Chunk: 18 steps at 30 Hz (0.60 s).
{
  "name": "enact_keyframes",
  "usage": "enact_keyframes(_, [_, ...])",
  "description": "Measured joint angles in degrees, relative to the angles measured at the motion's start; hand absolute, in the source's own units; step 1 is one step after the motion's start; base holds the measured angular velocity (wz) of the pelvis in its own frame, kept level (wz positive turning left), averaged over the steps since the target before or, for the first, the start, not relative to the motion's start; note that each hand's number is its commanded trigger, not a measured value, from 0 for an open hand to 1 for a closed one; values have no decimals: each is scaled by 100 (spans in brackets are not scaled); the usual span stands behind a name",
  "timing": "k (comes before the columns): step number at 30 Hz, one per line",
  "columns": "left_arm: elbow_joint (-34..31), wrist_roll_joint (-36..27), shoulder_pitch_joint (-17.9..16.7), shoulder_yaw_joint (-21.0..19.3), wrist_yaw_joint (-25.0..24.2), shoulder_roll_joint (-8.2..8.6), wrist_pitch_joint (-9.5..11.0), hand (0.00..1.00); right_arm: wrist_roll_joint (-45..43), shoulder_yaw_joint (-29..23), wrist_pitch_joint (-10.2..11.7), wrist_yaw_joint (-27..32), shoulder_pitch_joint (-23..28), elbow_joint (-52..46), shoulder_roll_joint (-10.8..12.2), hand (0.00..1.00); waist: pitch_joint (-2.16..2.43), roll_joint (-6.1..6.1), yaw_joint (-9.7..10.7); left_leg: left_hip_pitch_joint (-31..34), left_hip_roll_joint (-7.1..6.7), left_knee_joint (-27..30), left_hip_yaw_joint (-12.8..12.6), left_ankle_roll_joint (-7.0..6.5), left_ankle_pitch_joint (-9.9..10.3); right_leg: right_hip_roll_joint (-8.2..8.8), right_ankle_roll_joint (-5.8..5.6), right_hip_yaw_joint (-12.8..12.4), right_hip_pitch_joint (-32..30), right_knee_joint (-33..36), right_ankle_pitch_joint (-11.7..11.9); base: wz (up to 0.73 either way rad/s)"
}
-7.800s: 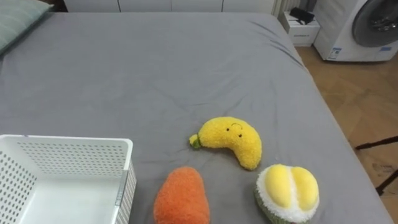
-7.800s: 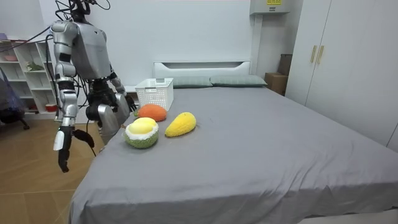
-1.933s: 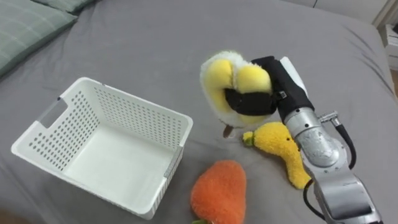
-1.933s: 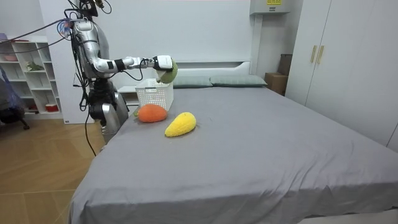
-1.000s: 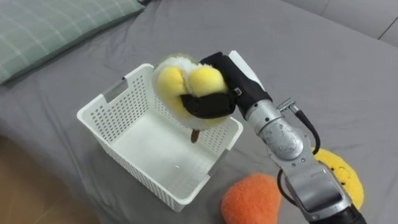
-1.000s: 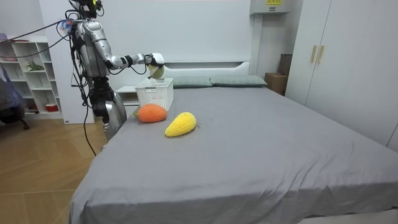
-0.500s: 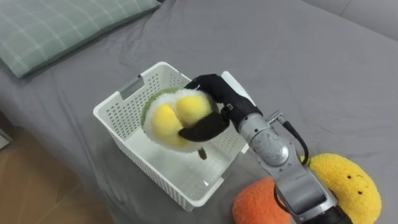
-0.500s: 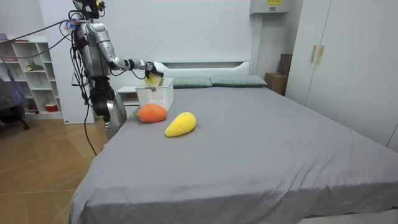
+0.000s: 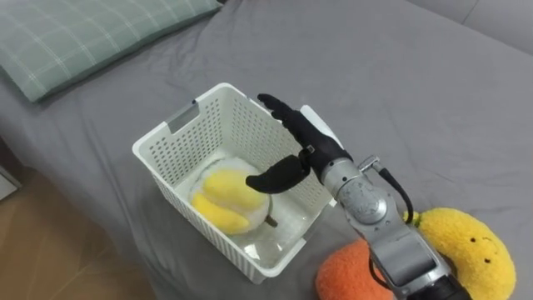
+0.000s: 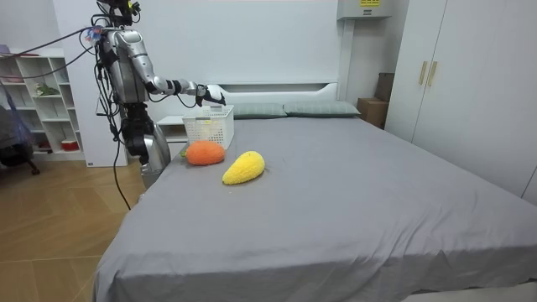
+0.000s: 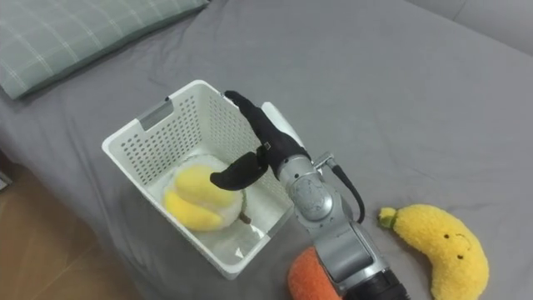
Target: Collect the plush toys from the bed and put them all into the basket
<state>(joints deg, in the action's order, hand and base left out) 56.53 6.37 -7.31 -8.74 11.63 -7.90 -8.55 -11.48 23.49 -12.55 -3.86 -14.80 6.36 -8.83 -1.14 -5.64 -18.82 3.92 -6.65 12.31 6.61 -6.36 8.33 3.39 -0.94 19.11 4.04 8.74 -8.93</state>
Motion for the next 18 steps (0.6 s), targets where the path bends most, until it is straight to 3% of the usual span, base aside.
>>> enact_keyframes(18, [86,10,69,7,14,20,4,0,-7,-19,0,12,0,44,-81,0,-2,-6,18,-30,-5,-3,-27,-21,-6,8,-21,-30,-5,2,13,0])
